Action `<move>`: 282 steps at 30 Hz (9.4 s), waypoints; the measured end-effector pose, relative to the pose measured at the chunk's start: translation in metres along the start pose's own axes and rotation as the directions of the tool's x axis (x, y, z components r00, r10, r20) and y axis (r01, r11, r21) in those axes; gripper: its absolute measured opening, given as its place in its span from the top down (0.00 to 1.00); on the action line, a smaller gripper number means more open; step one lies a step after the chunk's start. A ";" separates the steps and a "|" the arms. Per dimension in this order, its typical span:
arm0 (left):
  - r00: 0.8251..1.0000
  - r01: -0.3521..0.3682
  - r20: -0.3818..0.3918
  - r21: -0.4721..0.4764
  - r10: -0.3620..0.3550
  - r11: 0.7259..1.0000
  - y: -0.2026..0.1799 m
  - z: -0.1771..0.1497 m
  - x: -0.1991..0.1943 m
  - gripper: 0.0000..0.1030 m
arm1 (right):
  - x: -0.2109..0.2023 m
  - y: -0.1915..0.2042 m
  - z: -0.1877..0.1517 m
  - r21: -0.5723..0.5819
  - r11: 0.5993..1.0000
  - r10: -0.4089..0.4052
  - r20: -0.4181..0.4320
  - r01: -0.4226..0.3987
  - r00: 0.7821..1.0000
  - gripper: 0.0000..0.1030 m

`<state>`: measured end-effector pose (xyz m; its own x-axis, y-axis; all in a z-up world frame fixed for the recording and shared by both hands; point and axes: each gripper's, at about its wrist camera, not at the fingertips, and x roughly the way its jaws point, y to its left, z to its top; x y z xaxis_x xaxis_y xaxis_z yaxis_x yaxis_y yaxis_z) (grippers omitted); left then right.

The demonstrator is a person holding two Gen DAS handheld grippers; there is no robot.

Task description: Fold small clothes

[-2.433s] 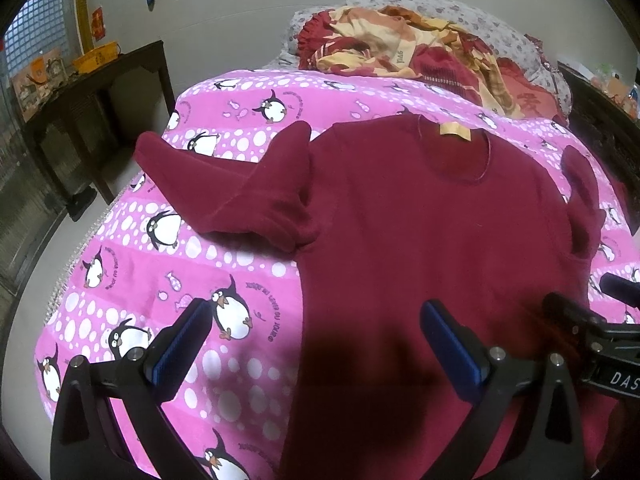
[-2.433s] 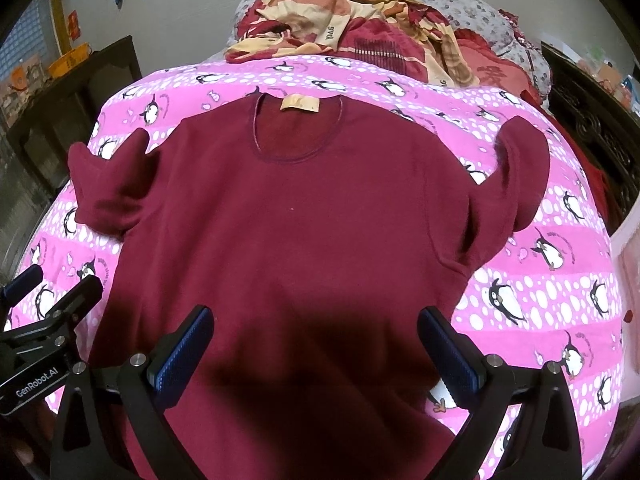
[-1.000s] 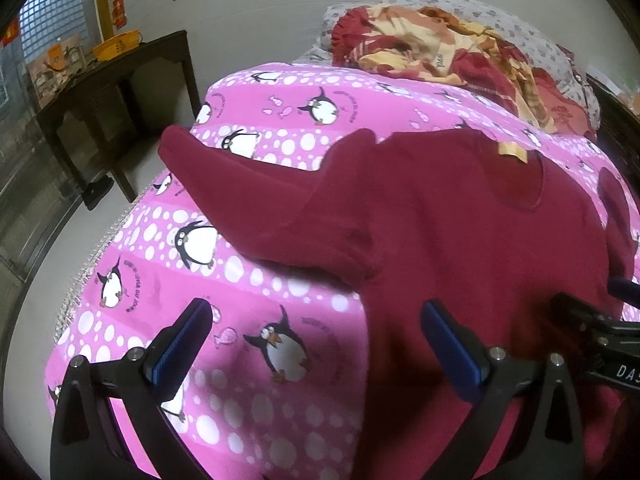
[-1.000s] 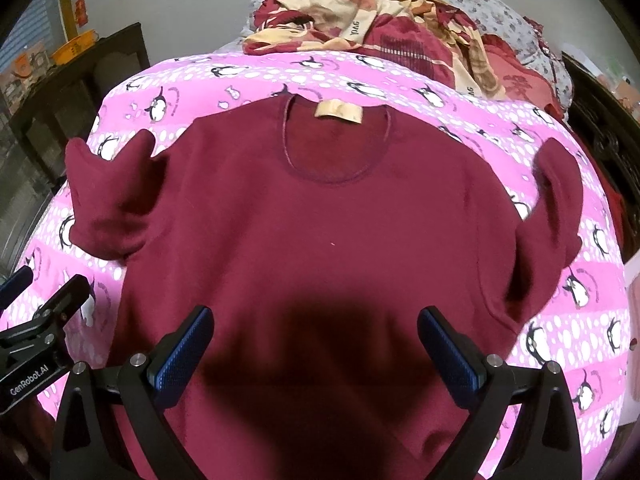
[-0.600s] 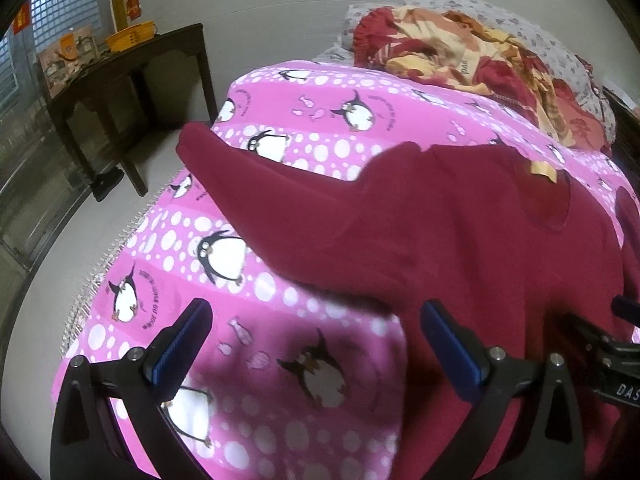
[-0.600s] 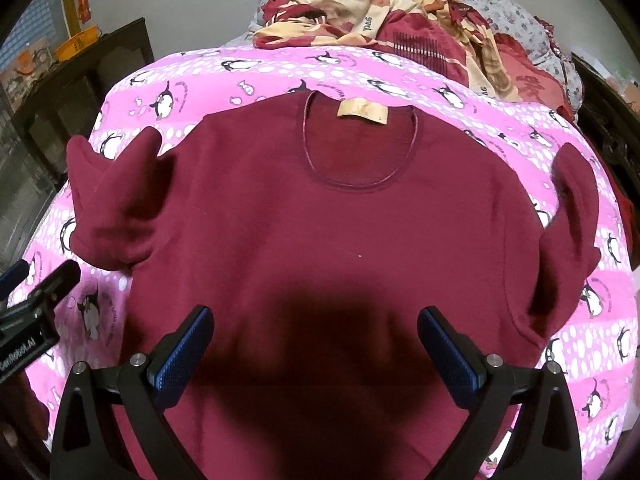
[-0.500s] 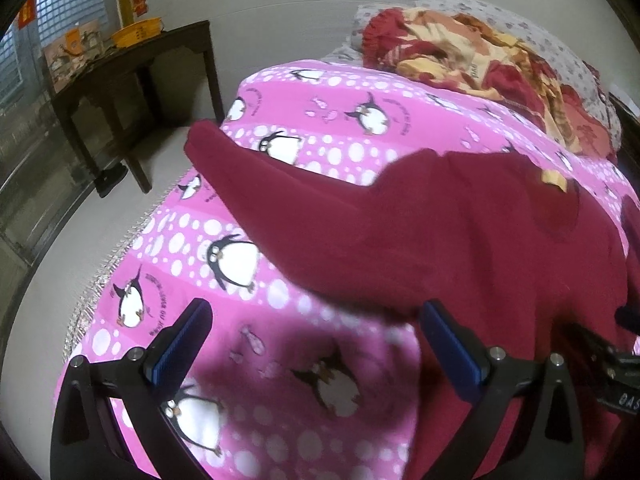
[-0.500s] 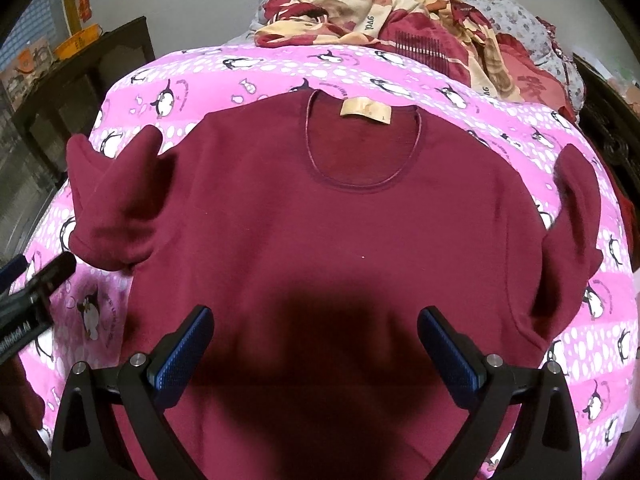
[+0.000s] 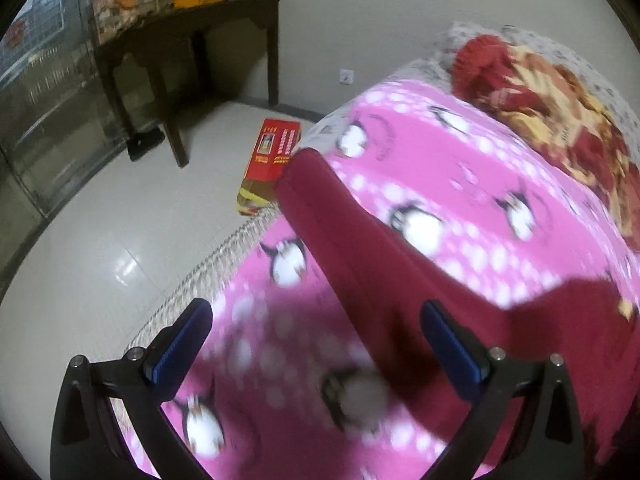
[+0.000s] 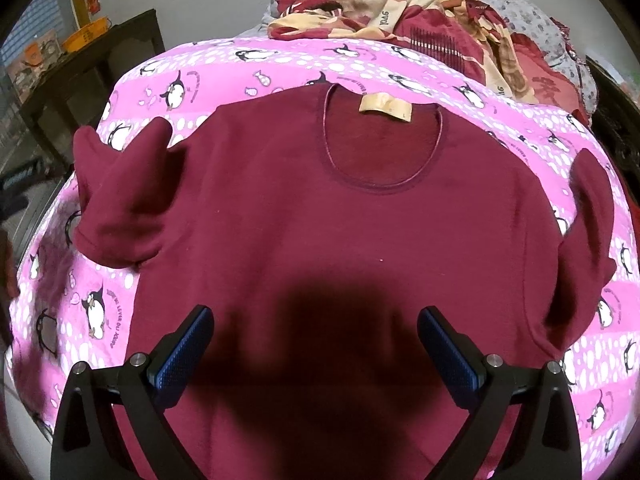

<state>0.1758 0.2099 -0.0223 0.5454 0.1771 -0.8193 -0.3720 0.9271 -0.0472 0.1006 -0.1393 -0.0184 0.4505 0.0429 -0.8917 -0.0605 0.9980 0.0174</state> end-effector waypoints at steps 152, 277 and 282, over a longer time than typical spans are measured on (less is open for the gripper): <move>0.985 0.170 -0.094 0.331 -0.146 0.928 -0.155 -0.125 -0.058 0.16 | 0.002 -0.188 0.027 0.142 0.989 0.036 0.036 -0.041 0.999 0.45; 0.957 0.290 -0.109 0.281 -0.270 0.915 -0.160 -0.096 -0.070 0.97 | -0.015 -0.247 -0.011 0.335 0.920 0.192 0.066 -0.203 0.979 0.20; 0.956 0.293 -0.112 0.307 -0.271 0.905 -0.168 -0.102 -0.074 0.97 | 0.018 -0.241 0.000 0.350 0.902 0.259 0.025 -0.251 0.966 0.48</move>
<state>0.1212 0.0072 -0.0125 0.5379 -0.1193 -0.8345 0.0537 0.9928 -0.1073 0.1230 -0.3791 -0.0391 0.4412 0.3010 -0.8454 0.1443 0.9060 0.3979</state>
